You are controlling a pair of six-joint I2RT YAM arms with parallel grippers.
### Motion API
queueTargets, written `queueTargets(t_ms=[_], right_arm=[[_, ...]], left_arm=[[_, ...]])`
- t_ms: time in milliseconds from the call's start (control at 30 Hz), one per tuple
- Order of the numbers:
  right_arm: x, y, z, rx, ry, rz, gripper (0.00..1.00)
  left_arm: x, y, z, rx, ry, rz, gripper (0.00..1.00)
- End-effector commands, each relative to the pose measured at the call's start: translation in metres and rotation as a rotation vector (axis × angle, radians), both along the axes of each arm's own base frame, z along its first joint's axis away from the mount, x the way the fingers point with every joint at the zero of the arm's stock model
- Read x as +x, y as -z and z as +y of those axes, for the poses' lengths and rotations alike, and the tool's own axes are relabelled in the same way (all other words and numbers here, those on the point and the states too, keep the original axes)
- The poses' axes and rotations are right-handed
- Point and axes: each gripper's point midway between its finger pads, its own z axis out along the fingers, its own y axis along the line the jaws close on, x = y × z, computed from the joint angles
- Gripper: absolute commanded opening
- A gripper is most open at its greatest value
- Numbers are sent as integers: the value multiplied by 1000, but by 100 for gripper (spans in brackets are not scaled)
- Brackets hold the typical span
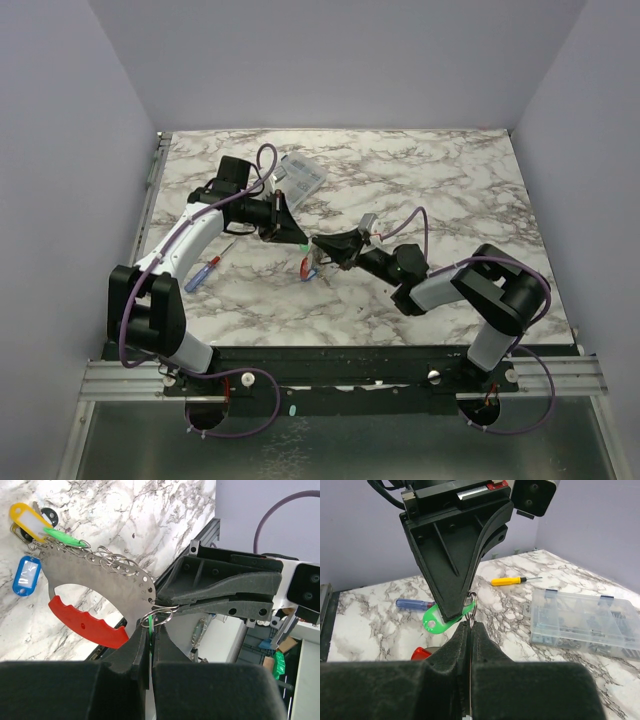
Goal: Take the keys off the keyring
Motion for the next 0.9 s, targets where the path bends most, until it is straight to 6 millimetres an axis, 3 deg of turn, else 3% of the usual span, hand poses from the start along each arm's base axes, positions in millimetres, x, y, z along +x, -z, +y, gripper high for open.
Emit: queueTargets(t_ms=[0,533,867], right_arm=[[-7,-16,-11,48,8,-79,1],[-4,-25,-16,61,34,-102,1],[12,-36,-37,55,112,-92,0]], left_arm=[[26,18,20,99,-98,-67,0],[29,41,34,209,-102,-87,0],[51,61,100,625,-2,-466,0]])
